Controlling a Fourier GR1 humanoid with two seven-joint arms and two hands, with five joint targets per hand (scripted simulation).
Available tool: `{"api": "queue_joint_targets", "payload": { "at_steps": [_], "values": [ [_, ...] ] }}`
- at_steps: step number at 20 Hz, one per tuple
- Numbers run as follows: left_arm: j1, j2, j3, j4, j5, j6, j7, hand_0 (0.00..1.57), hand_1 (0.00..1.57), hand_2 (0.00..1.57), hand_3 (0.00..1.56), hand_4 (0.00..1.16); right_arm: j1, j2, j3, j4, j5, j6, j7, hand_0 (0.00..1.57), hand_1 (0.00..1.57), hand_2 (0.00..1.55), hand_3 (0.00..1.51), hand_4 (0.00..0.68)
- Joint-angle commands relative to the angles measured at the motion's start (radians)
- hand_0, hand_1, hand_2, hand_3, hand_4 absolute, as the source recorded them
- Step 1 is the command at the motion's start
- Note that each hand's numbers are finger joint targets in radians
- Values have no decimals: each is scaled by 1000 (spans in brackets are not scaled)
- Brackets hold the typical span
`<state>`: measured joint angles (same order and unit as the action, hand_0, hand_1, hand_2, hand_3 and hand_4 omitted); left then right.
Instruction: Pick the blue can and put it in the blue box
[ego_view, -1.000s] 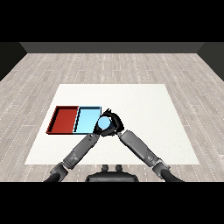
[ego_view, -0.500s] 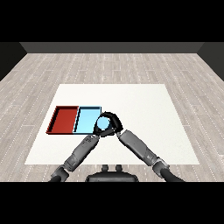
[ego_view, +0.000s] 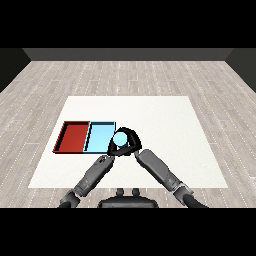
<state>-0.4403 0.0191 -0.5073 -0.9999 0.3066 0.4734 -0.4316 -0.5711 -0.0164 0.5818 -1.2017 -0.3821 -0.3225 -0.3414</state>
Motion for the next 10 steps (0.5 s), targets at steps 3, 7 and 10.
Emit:
{"api": "queue_joint_targets", "payload": {
  "at_steps": [3, 7, 10],
  "values": [
    [-35, -18, 12, 46, 38, -20, 11, 1571, 1571, 1516, 1448, 1097, 25, 16, -32, -42, 16, 15, 51, 0, 0, 0, 0, 0],
    [-66, -19, -35, 138, 79, -11, -51, 1571, 1571, 1516, 1448, 1097, 33, 16, -50, -27, 25, 32, 27, 0, 0, 0, 0, 0],
    [-45, -19, -13, 30, 35, 13, 26, 1571, 1571, 1546, 1477, 1138, 71, 16, -7, -92, 46, 1, 39, 0, 0, 0, 0, 0]
  ]
}}
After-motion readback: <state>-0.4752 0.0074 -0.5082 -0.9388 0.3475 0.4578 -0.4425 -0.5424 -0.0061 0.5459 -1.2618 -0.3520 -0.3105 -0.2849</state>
